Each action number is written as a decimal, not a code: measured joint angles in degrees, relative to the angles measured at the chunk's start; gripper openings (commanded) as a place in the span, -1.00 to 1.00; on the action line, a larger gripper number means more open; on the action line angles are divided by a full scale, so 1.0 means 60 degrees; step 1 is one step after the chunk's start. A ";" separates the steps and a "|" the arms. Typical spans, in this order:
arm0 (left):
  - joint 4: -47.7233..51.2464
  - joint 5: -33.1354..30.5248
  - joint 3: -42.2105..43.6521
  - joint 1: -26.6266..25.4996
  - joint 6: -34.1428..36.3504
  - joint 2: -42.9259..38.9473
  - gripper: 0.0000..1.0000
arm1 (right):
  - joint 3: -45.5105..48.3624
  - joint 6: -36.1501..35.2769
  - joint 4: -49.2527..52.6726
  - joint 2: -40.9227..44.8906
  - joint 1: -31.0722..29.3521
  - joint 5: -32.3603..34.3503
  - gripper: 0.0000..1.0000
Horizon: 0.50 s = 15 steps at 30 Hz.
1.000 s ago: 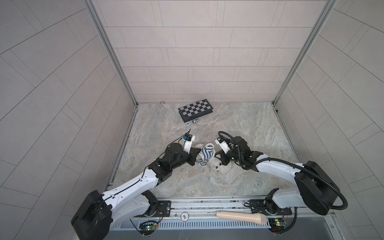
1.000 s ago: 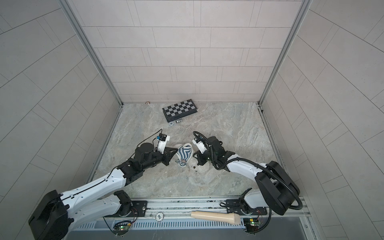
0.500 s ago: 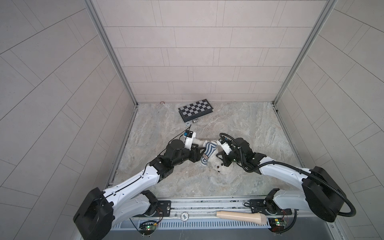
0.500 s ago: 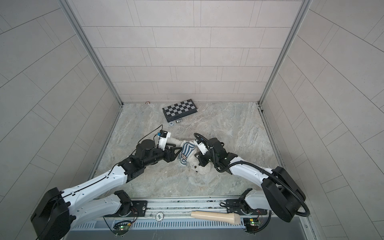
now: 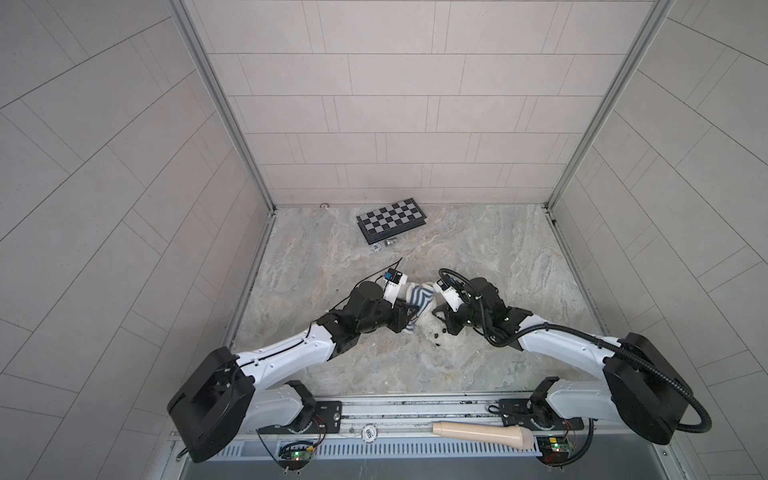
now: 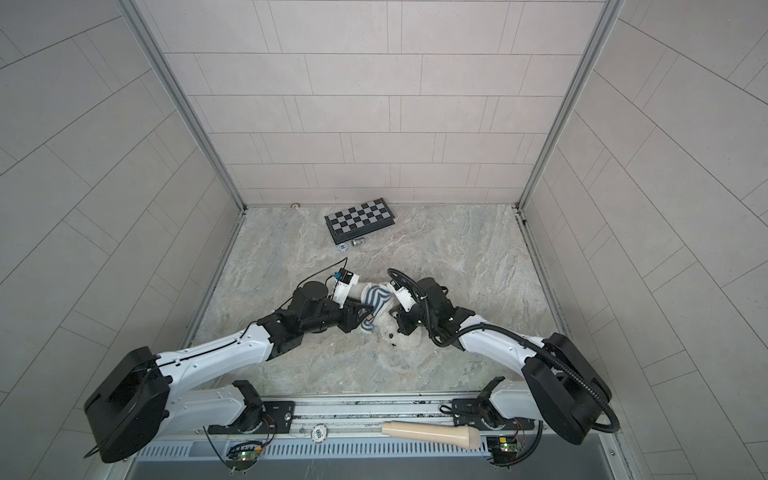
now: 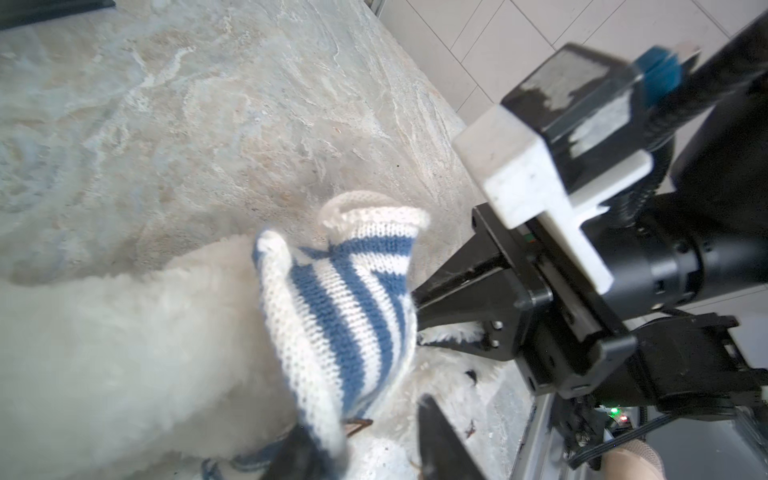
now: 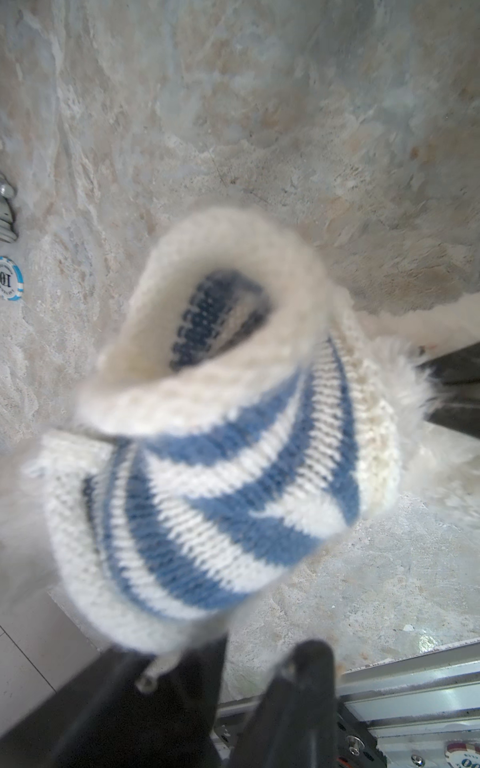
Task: Dress the teddy bear
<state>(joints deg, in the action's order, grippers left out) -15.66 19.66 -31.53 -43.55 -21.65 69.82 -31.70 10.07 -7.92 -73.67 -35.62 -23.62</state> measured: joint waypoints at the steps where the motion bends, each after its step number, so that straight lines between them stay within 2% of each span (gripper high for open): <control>1: -0.0029 -0.0011 0.0000 -0.0007 0.0047 0.0036 -0.79 | 0.0000 0.0022 0.0000 -0.0018 0.0000 0.0029 -1.00; 3: -0.0066 -0.0051 0.0007 -0.0018 0.0069 0.0084 -0.99 | -0.0011 0.0091 0.0011 -0.0025 0.0011 0.0109 -1.00; 9: -0.0109 -0.0248 0.0117 -0.0131 0.0186 0.0233 -1.00 | -0.0011 0.0506 0.0076 -0.0025 0.0244 0.0448 -1.00; 15: -0.0142 -0.0725 0.0342 -0.0291 0.0637 0.0994 -1.00 | 0.0055 0.1045 0.0062 -0.0051 0.0419 0.0590 -1.00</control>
<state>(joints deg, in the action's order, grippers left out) -16.51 15.31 -29.47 -45.30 -17.82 75.79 -31.38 16.34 -7.55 -73.97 -33.10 -20.08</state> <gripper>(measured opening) 0.043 0.072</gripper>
